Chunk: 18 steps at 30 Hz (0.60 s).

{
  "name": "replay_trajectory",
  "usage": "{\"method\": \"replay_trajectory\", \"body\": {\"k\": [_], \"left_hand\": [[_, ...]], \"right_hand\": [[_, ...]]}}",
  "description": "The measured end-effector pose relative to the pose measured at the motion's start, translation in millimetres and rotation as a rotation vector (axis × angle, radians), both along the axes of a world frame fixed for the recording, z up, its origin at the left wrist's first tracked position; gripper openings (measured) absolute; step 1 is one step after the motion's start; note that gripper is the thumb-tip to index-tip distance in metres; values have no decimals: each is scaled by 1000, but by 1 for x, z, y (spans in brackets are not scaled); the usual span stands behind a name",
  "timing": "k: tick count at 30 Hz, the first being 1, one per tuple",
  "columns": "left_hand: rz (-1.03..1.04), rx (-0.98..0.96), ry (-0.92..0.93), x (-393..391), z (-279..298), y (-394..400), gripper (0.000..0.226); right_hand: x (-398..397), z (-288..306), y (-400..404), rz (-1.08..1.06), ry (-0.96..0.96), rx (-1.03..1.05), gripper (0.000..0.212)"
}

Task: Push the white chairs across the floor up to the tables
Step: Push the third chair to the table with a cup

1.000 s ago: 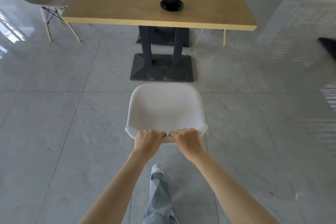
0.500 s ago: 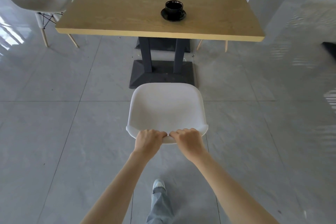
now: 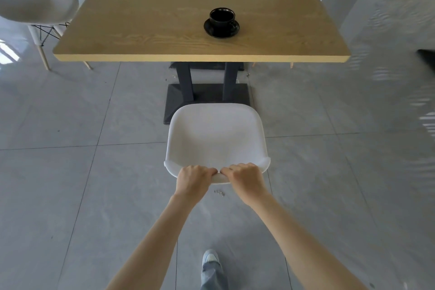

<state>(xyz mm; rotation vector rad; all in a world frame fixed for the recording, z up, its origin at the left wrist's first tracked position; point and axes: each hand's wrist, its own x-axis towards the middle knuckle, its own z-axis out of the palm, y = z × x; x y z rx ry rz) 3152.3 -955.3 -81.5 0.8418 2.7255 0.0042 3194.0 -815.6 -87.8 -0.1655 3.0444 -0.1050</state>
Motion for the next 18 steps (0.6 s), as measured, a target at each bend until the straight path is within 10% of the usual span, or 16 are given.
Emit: {"method": "replay_trajectory", "body": {"k": [18], "left_hand": [[-27, -2, 23, -74, -3, 14, 31]], "right_hand": [[-71, 2, 13, -11, 6, 22, 36]]}}
